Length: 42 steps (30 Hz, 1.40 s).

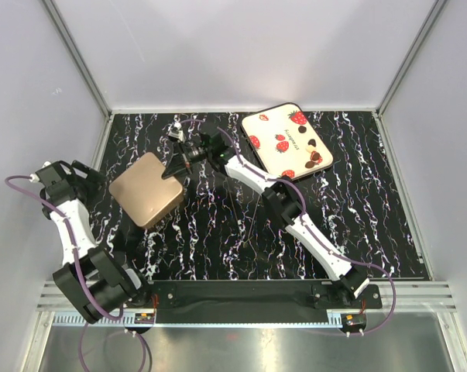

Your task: Pack the chocolate

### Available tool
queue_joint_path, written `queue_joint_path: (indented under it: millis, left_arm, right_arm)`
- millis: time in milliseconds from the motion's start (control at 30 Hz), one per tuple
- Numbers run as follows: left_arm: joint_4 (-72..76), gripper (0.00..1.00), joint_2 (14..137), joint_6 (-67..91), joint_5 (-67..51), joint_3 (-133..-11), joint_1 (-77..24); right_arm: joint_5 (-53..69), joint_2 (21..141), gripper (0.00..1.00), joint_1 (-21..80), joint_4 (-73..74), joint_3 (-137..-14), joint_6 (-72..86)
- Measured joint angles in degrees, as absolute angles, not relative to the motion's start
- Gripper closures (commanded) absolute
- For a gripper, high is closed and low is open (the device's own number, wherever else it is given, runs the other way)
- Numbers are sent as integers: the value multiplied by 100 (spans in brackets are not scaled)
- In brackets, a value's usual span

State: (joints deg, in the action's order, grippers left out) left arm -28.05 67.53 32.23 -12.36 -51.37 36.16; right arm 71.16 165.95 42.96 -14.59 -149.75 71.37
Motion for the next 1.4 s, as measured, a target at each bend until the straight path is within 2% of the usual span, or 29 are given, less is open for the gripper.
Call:
queue_joint_path:
  millis: [300, 667, 767, 900, 1000, 1100, 1133, 1200, 1267, 1333, 1400]
  left_arm:
    - [-2237, 14, 6862, 3146, -1951, -4897, 3621]
    - [-2123, 14, 6858, 2956, -2611, -4508, 3621]
    - [-2012, 18, 6790, 2985, -2858, -4388, 3621]
    - [-1675, 32, 6659, 3164, -3347, -4128, 3621]
    - [-1490, 34, 6652, 3286, -3728, -4064, 3621]
    - [-1297, 43, 6613, 3358, -4007, -4064, 3621]
    - [-1258, 55, 6591, 3371, -4064, -4064, 3623]
    - [-1179, 67, 6558, 3494, -4217, -4066, 3667]
    - [-1002, 78, 6475, 3675, -4469, -4075, 3704]
    - [-832, 82, 6383, 3898, -4707, -4080, 3693]
    - [-707, 87, 6355, 4086, -4836, -4080, 3671]
  right_arm:
    - [6812, 16724, 100, 4289, -1417, -15174, 7129]
    - [6864, 16733, 100, 4187, -2403, -14809, 7784]
    - [6866, 16730, 100, 4178, -2674, -14671, 8027]
    - [6869, 16730, 100, 4178, -3194, -14617, 8536]
    - [6873, 16724, 100, 4178, -3638, -14602, 8895]
    - [6928, 16687, 100, 4169, -3997, -14514, 9212]
    - [6952, 16669, 100, 4165, -4097, -14488, 9297]
    - [6973, 16636, 100, 4128, -4204, -14435, 9439]
    - [7011, 16625, 96, 4051, -4261, -14357, 9585]
    - [7039, 16615, 84, 3975, -4375, -14180, 9723]
    - [7032, 16560, 80, 3938, -4530, -13880, 9839]
